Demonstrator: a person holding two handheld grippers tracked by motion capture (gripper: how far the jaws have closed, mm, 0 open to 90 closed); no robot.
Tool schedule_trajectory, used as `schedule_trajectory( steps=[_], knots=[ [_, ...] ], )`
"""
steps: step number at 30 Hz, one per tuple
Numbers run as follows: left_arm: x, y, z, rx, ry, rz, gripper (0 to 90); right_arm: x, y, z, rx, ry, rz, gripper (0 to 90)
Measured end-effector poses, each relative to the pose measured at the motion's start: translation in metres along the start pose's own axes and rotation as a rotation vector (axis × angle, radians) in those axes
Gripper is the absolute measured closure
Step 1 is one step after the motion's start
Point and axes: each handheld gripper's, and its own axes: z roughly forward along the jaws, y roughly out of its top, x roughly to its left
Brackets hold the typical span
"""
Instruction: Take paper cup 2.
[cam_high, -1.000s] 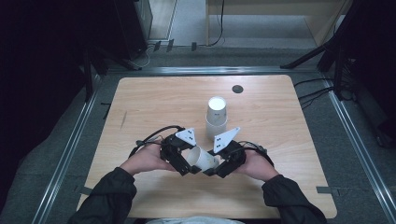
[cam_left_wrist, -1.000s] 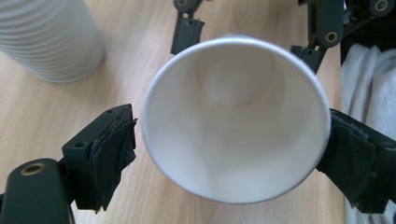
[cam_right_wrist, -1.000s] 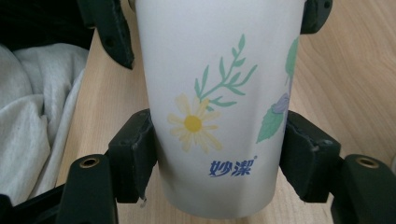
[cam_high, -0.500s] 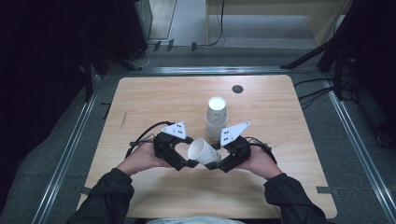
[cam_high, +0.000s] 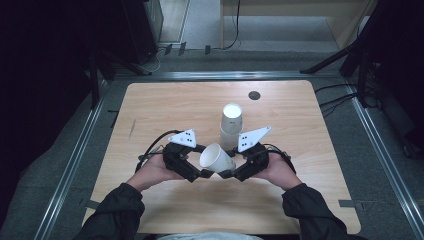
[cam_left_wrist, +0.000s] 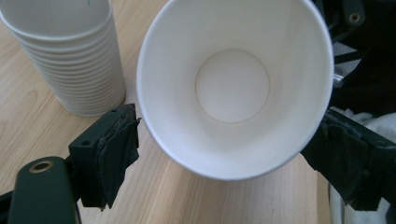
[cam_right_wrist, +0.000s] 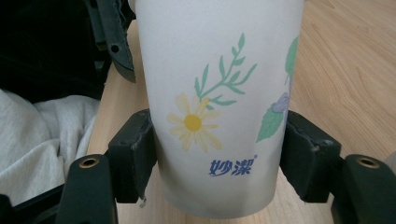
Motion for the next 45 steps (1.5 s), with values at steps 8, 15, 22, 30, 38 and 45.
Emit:
schedule_trajectory(
  steps=[8, 15, 22, 30, 38, 45],
  knots=[
    [-0.003, 0.003, 0.003, -0.041, -0.01, -0.012, 13.3, 0.0, 0.001, 0.002, -0.026, 0.021, 0.009, 33.9],
    [-0.004, 0.005, 0.004, -0.068, -0.029, -0.031, 14.8, 0.001, 0.001, 0.004, -0.021, 0.03, 0.015, 33.9],
    [0.0, 0.003, 0.004, -0.08, -0.034, -0.055, 21.9, 0.001, 0.001, 0.006, -0.016, 0.036, 0.02, 34.0],
    [-0.001, 0.004, 0.004, -0.069, -0.021, -0.048, 24.1, 0.001, 0.001, 0.006, -0.007, 0.037, 0.032, 31.9],
    [0.003, 0.005, -0.005, -0.078, -0.015, -0.049, 24.2, 0.002, 0.002, 0.008, 0.037, -0.01, 0.035, 22.5],
    [0.005, 0.007, -0.015, -0.078, 0.008, -0.052, 24.2, 0.003, -0.002, 0.005, 0.062, -0.063, 0.032, 22.5]
  ],
)
